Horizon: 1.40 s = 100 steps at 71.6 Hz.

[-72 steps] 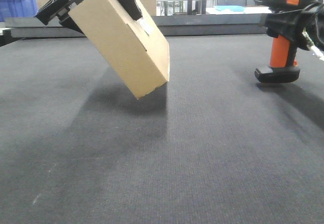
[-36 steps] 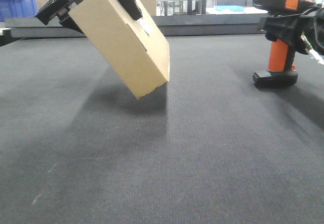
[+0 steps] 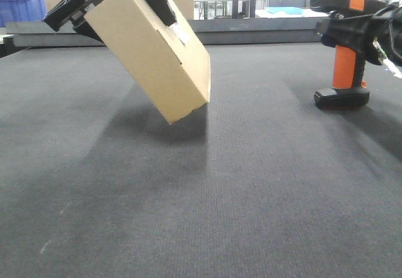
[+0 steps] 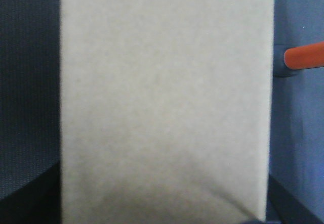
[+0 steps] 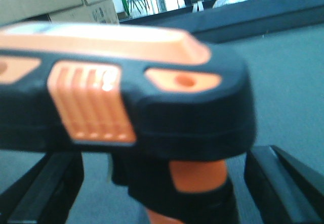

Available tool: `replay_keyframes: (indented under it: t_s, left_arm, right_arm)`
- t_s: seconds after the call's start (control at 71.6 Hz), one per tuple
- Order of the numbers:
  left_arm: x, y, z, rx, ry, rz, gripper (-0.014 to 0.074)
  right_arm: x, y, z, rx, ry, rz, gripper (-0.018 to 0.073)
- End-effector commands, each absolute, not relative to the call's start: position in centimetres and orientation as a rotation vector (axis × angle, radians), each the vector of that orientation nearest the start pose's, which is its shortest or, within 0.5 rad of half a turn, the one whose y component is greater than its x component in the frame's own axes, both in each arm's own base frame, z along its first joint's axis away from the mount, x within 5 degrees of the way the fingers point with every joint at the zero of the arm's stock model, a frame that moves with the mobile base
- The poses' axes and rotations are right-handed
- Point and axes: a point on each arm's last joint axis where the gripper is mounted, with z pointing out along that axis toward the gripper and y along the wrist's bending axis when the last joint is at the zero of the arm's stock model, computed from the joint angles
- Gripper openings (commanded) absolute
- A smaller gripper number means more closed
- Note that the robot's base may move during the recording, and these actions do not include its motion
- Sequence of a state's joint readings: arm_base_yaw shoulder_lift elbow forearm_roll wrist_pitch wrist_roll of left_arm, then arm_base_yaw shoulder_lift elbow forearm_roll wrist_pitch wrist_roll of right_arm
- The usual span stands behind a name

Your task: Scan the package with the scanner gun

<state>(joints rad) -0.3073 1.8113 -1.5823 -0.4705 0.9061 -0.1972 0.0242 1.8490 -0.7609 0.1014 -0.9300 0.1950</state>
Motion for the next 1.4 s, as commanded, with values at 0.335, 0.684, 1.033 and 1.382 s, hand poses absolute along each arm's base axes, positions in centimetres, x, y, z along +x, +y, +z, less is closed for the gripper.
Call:
replay_keyframes:
  t_s: [0.335, 0.684, 1.033, 1.382]
  left_arm:
    - [37.2, -15.5, 30.8, -0.107, 2.635, -0.777, -0.0111]
    - [37.2, -15.5, 30.8, -0.109, 2.629, -0.778, -0.0111]
    - [36.9, -14.5, 32.0, -0.086, 2.607, -0.719, -0.0111]
    - [35.2, -7.9, 35.1, -0.022, 2.610, -0.343, -0.0111]
  right_arm:
    - [35.7, 0.8, 18.0, 0.140, 1.683, 0.166, 0.0561]
    - [31.6, 0.6, 16.7, 0.149, 1.725, 0.154, 0.0561]
    - [27.0, -0.2, 18.3, 0.189, 1.679, 0.085, 0.0561]
    - [22.7, -0.1, 22.3, 0.181, 1.686, 0.100, 0.0553]
